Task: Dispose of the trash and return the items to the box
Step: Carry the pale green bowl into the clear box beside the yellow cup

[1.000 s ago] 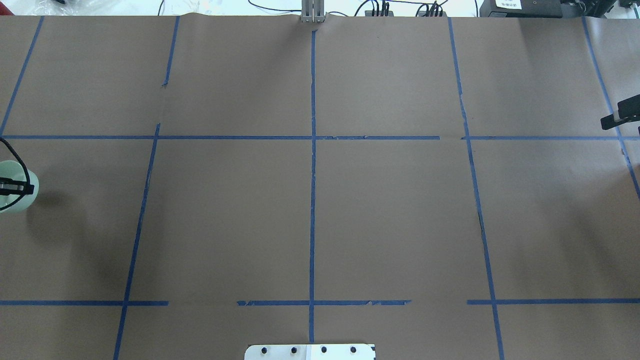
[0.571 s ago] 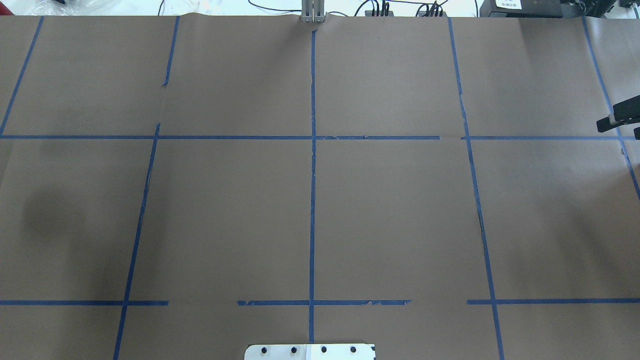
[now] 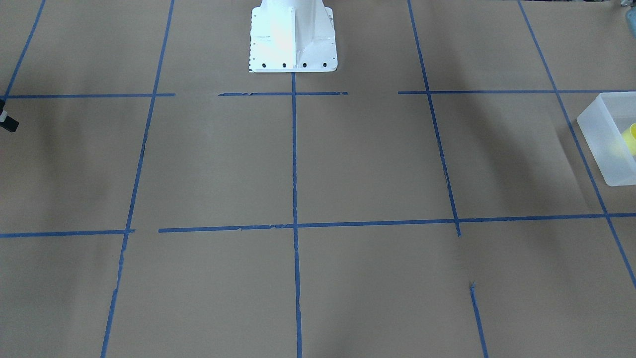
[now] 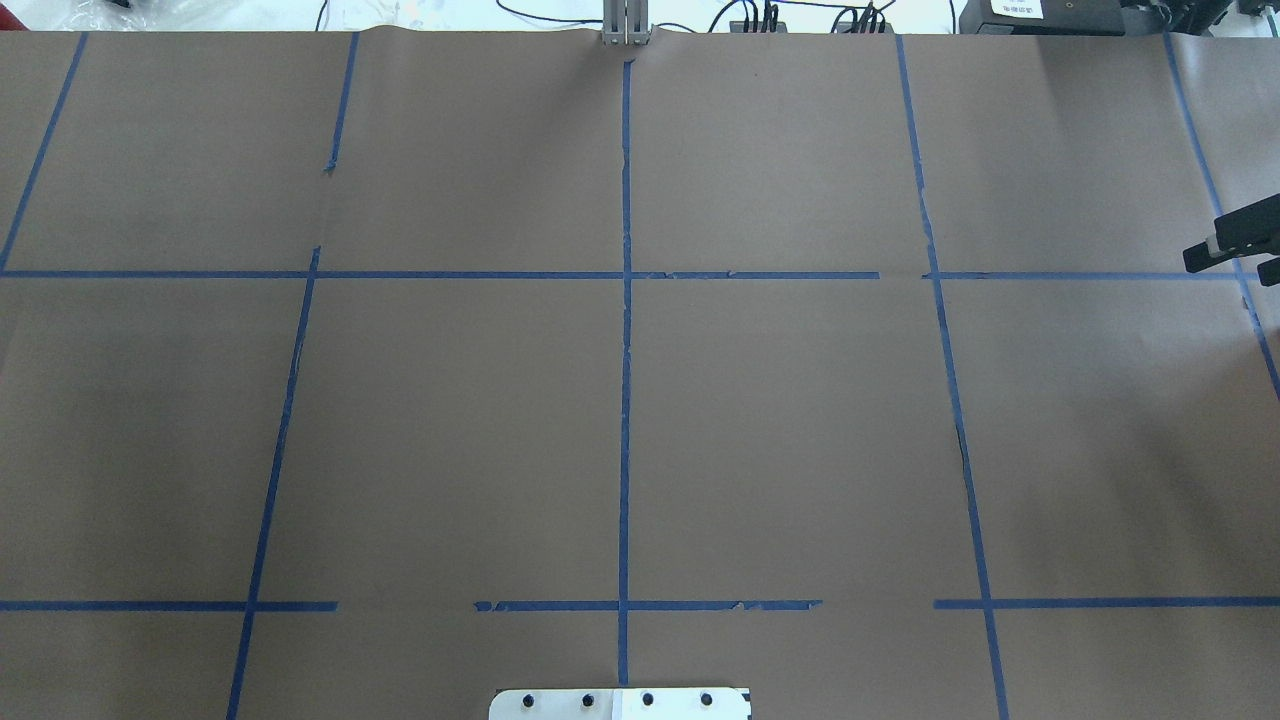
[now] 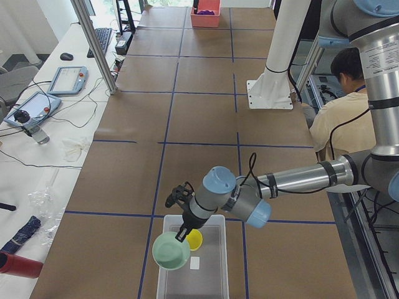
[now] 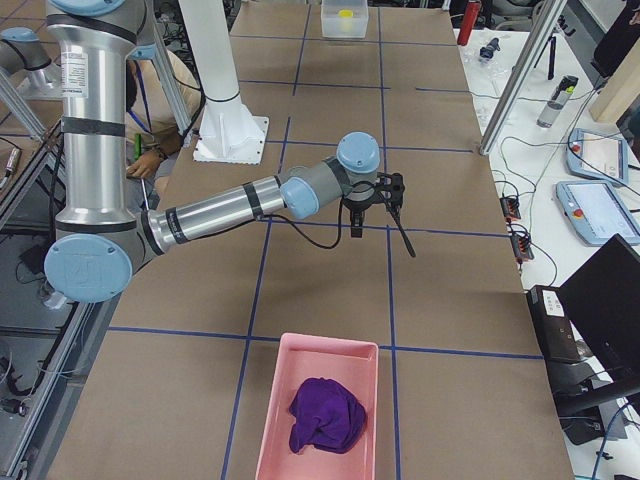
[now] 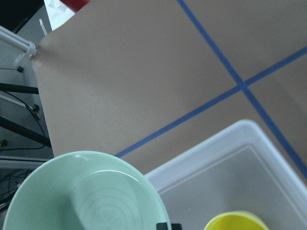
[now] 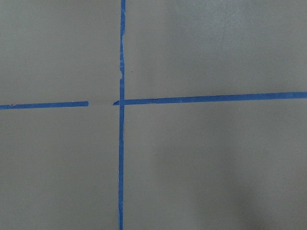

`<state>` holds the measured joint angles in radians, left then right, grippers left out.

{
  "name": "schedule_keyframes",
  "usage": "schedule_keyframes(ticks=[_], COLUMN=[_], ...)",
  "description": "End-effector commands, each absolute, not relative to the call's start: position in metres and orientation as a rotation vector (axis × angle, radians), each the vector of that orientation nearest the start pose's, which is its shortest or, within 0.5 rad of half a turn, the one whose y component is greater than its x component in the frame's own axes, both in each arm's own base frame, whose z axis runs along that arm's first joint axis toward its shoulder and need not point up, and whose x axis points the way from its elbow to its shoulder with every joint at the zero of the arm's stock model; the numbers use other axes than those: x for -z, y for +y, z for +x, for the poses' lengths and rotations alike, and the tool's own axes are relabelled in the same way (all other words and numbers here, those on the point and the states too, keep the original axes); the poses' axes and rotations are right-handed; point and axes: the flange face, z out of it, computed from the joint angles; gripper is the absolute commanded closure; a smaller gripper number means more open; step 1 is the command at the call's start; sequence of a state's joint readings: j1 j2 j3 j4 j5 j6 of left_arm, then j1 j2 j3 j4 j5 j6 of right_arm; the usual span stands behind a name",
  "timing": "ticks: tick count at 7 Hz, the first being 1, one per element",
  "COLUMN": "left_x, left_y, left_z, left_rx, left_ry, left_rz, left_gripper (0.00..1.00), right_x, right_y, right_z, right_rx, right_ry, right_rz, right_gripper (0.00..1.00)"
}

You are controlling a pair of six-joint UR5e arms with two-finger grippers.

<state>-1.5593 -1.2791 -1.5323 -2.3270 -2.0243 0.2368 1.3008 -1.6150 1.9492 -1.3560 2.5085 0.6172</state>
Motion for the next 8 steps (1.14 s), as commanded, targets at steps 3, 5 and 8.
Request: schedule_keyframes(ticks=[3, 5, 8], left_x=[-0.786, -0.795, -0.802], left_y=[-0.409, -0.409, -0.405], left_z=[-0.093, -0.088, -0.085], left_rx=[-0.308, -0.31, -0.317], left_ry=[0.433, 0.474, 0.492], left_rz=[0.404, 0.385, 0.372], left_gripper=[1.0, 0.99, 0.52], right_x=[-0.46, -0.461, -0.46], right_y=[-0.461, -0.461, -0.46], right_z=[-0.072, -0.073, -0.073], right_rx=[-0.059, -0.06, -0.058], right_ry=[-1.039, -1.038, -1.042], right_rz=[0.064, 0.063, 0.062], right_gripper=[0.0, 0.0, 0.0])
